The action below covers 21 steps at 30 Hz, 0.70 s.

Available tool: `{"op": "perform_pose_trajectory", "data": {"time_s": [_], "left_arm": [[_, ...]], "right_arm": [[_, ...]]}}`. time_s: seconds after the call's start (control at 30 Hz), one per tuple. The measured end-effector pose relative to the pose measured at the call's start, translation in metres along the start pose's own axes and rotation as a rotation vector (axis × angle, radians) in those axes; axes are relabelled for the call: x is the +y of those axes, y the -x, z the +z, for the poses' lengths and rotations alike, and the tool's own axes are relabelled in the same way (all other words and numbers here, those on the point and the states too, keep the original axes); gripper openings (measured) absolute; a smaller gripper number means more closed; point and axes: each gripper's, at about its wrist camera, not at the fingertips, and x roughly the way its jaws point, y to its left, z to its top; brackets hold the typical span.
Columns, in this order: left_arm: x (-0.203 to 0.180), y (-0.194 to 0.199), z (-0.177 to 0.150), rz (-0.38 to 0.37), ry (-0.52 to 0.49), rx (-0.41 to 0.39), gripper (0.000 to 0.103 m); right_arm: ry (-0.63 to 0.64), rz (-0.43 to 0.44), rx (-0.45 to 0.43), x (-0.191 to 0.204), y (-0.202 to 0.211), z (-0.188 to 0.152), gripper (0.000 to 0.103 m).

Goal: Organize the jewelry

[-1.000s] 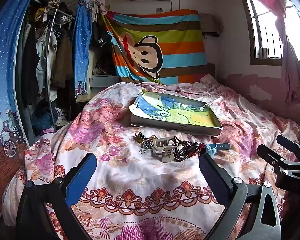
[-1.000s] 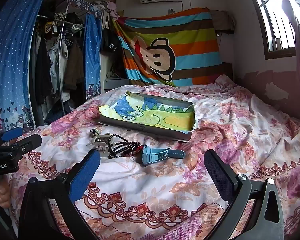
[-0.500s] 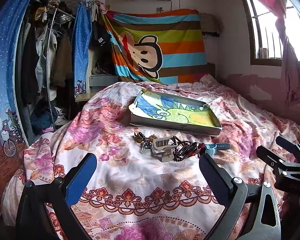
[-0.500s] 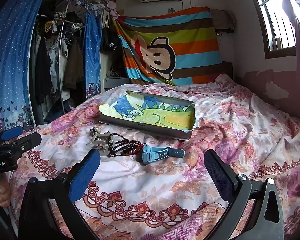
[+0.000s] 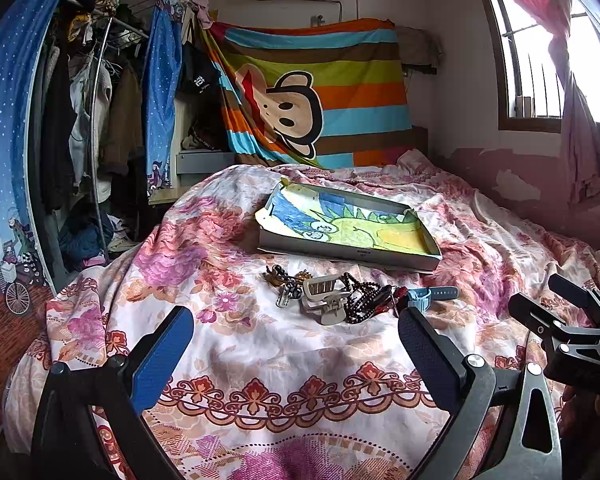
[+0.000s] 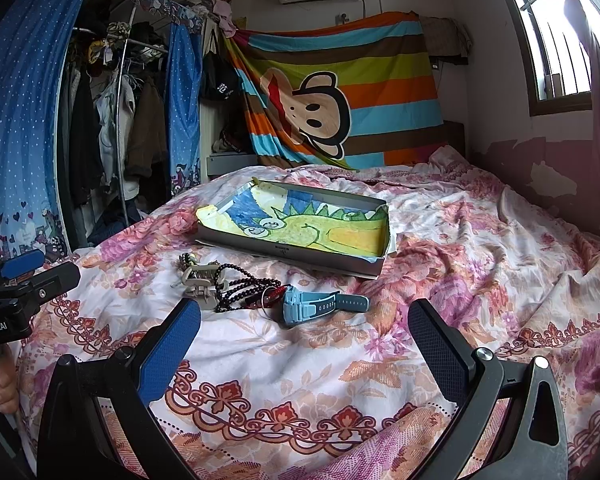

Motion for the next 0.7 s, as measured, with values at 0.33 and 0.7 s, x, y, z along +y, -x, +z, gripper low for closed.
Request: {"op": "perform_pose_trajectory", "data": {"time_s": [0.33, 0.7], "left_arm": [[0.0, -0.0016, 0.0006, 0.001, 0.001, -0.001, 0.103], [0.0001, 0.0001, 0.0, -0.001, 0.001, -0.002, 0.103]], "right_arm": [[0.0, 0.0, 0.003, -0.0001, -0.0006, -0.0001, 0.102], [-0.003, -0.001, 0.01, 0.0012, 0.0013, 0.0011, 0.102]]}}
